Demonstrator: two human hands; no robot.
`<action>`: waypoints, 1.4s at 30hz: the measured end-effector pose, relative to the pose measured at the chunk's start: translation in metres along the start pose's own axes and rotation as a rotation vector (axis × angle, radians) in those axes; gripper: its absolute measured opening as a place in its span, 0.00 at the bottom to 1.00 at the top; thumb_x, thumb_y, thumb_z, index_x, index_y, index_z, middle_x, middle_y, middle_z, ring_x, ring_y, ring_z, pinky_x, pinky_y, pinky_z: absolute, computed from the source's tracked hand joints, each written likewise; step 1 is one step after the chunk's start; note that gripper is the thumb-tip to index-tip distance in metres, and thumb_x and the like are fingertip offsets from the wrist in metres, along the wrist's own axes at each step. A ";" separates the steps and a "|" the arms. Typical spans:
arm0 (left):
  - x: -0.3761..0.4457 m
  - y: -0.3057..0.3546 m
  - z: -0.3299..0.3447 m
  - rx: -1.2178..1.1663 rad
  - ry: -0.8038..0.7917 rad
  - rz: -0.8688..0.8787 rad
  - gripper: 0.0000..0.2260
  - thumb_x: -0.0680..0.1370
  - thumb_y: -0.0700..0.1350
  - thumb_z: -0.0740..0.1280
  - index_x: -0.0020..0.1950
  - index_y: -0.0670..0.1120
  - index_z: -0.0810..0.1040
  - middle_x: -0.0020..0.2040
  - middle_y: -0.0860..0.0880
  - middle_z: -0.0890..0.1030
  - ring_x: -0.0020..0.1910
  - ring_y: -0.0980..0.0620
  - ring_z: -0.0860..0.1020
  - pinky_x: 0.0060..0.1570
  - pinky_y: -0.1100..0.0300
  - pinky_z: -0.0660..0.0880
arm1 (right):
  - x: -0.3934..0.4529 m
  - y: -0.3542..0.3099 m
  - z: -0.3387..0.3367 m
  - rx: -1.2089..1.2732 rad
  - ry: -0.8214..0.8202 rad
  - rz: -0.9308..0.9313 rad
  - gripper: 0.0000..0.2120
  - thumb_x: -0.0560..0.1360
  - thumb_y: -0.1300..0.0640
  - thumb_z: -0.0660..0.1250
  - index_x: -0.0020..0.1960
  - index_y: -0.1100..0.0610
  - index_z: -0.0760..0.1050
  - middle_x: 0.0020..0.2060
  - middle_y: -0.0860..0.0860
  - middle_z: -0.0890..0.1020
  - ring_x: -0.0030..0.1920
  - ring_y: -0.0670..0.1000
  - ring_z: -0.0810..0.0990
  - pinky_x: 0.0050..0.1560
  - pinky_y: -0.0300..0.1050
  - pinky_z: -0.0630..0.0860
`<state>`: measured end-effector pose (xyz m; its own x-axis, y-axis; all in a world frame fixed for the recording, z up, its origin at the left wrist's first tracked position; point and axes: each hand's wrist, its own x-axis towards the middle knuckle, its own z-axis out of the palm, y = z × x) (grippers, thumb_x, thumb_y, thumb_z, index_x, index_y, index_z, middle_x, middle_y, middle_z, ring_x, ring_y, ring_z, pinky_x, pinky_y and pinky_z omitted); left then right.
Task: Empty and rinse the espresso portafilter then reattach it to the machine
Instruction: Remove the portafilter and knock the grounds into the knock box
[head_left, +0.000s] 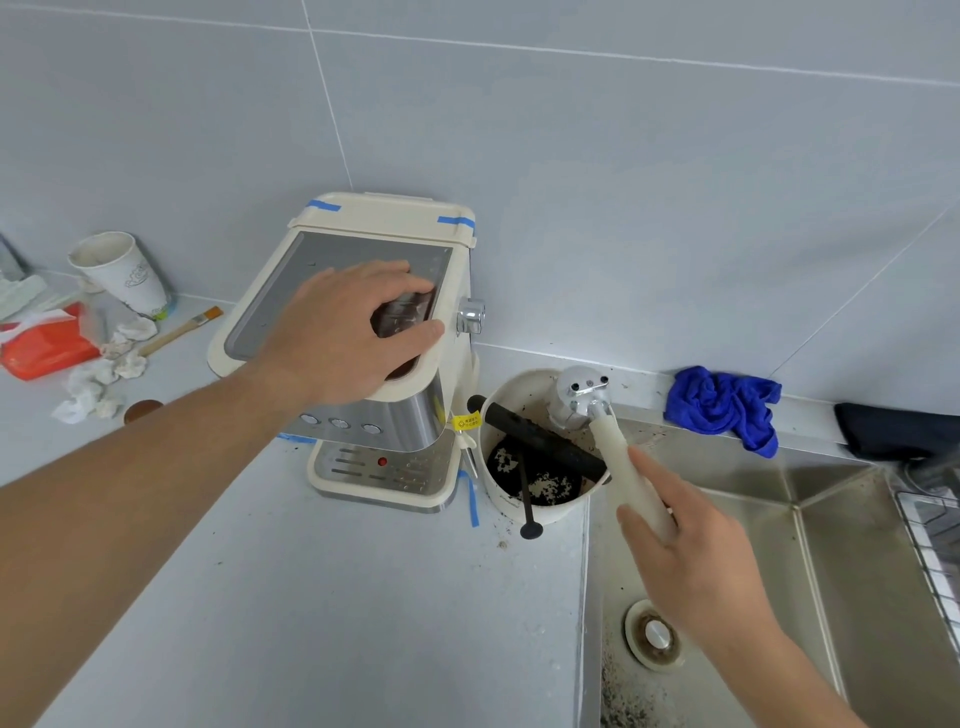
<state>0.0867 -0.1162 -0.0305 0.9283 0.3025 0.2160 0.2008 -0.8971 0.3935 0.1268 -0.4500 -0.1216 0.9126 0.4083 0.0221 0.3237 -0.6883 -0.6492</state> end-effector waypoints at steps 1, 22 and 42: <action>0.000 0.000 0.000 -0.002 0.006 -0.001 0.27 0.71 0.68 0.59 0.65 0.59 0.75 0.71 0.52 0.74 0.70 0.53 0.70 0.70 0.40 0.60 | -0.001 0.000 0.002 -0.008 -0.013 0.000 0.27 0.76 0.57 0.70 0.74 0.45 0.71 0.45 0.45 0.81 0.39 0.41 0.76 0.36 0.34 0.68; -0.001 0.002 -0.001 0.010 -0.008 -0.008 0.25 0.73 0.67 0.59 0.66 0.58 0.76 0.71 0.53 0.73 0.70 0.51 0.70 0.71 0.41 0.61 | -0.020 0.001 0.021 0.140 -0.029 0.158 0.23 0.74 0.58 0.73 0.66 0.39 0.76 0.36 0.42 0.81 0.35 0.44 0.79 0.31 0.34 0.72; -0.016 0.008 -0.004 -0.178 0.131 0.197 0.09 0.77 0.50 0.66 0.50 0.48 0.83 0.50 0.51 0.85 0.48 0.49 0.82 0.47 0.48 0.79 | -0.032 -0.013 0.019 1.330 -0.213 0.606 0.15 0.68 0.60 0.68 0.52 0.66 0.77 0.36 0.58 0.79 0.29 0.51 0.78 0.26 0.42 0.77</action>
<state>0.0717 -0.1271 -0.0272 0.8934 0.1774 0.4128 -0.0483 -0.8755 0.4807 0.0890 -0.4428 -0.1282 0.7309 0.4250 -0.5339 -0.6541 0.2129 -0.7259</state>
